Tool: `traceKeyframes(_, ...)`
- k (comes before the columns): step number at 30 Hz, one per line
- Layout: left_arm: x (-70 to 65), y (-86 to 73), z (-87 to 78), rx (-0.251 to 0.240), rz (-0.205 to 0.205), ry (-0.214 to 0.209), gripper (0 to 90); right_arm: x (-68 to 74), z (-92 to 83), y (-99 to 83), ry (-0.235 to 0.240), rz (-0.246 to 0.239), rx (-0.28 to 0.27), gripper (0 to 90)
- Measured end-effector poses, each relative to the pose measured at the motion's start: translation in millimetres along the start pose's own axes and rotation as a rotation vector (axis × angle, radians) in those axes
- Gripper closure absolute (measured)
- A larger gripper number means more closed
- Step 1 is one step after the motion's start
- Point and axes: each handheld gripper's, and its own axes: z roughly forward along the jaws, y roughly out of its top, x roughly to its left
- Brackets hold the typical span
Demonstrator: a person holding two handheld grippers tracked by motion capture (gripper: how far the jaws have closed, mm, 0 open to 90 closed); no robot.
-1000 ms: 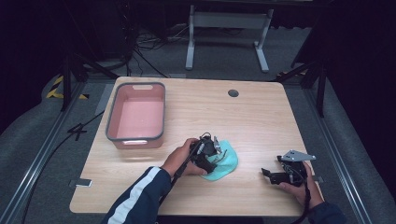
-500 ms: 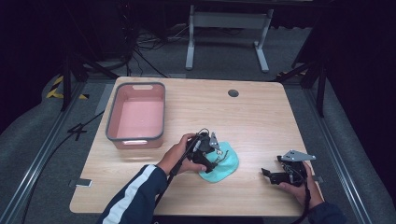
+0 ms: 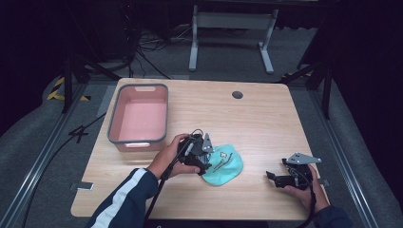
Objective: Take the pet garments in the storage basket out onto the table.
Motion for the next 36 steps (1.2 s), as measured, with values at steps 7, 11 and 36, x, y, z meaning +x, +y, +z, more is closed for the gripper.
traceKeyframes(7, -3.7, -18.7, -12.1, 0.019, 0.009, 0.024, 22.0, 0.0, 0.0, 0.0, 0.000, 0.000, 0.000, 12.5)
traceKeyframes(11, -3.9, -35.2, -19.6, 0.033, 0.012, 0.046, 23.4, 0.1, 0.0, 0.0, 0.000, 0.001, 0.000, 12.5)
traceKeyframes(36, -6.5, -128.2, -58.2, 0.068, -0.076, 0.157, 21.1, 0.0, 0.0, 0.0, 0.000, 0.000, 0.000, 12.4)
